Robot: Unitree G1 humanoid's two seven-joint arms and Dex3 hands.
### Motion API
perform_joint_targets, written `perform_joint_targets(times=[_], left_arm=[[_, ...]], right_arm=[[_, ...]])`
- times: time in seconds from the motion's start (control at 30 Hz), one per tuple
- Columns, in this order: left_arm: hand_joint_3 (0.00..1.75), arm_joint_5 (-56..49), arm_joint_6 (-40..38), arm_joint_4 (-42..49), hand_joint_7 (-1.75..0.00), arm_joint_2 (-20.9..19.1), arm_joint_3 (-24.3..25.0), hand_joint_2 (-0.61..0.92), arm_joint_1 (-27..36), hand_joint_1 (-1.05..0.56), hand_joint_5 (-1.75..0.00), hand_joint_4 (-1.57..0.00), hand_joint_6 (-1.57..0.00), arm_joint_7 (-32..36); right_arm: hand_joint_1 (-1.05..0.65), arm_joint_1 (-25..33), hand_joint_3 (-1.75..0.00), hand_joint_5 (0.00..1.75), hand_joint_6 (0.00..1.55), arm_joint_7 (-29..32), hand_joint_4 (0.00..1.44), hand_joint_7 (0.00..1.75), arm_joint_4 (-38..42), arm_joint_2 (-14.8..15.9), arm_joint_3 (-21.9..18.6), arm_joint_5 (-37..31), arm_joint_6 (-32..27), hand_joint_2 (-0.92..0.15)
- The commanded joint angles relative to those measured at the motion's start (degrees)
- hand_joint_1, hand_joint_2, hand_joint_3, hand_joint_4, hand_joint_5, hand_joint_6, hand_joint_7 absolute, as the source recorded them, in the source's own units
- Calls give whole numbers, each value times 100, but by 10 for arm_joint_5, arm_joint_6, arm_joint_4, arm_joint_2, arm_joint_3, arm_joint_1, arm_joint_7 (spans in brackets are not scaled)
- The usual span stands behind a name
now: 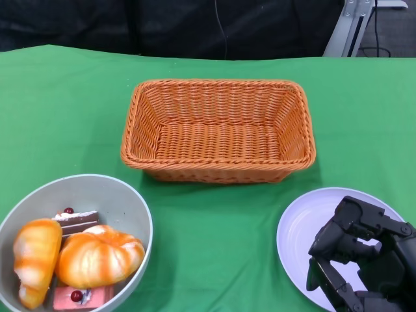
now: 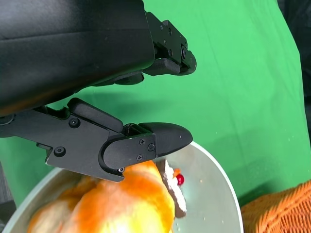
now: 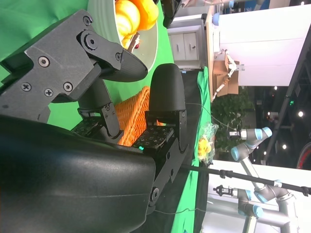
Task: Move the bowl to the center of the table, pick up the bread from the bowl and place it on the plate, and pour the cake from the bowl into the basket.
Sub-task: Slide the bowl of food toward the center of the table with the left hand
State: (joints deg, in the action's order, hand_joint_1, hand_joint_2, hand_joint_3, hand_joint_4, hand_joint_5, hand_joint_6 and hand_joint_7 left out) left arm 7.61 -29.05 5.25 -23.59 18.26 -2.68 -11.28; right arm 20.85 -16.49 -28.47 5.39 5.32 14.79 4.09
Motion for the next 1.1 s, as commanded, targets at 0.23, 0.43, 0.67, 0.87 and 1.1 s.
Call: perform_joint_targets(times=[0.23,0.43,0.67,0.87,1.1], left_arm=[[61,24,-53,-72,-1,18,14,92,26,-63,-2,-26,-27,8],[58,29,-74,-133,-2,35,7,92,54,-66,-3,-29,-31,18],[58,63,-119,-201,0,54,15,92,82,-65,-1,-25,-28,7],[56,94,-185,-276,0,81,28,92,97,-64,0,-24,-28,25],[57,112,-217,-319,0,96,31,92,106,-63,0,-24,-28,34]], right_arm=[[-19,-3,-116,157,75,0,80,130,4,2,-2,-3,11,-40],[-20,0,-104,158,74,0,78,130,2,-1,-3,10,3,-45],[-22,-2,-99,157,74,4,78,130,2,2,-4,0,4,-48],[-20,-3,-105,157,74,0,79,131,6,3,-5,2,8,-46],[-21,-2,-110,158,74,0,78,131,5,2,-4,1,7,-42]])
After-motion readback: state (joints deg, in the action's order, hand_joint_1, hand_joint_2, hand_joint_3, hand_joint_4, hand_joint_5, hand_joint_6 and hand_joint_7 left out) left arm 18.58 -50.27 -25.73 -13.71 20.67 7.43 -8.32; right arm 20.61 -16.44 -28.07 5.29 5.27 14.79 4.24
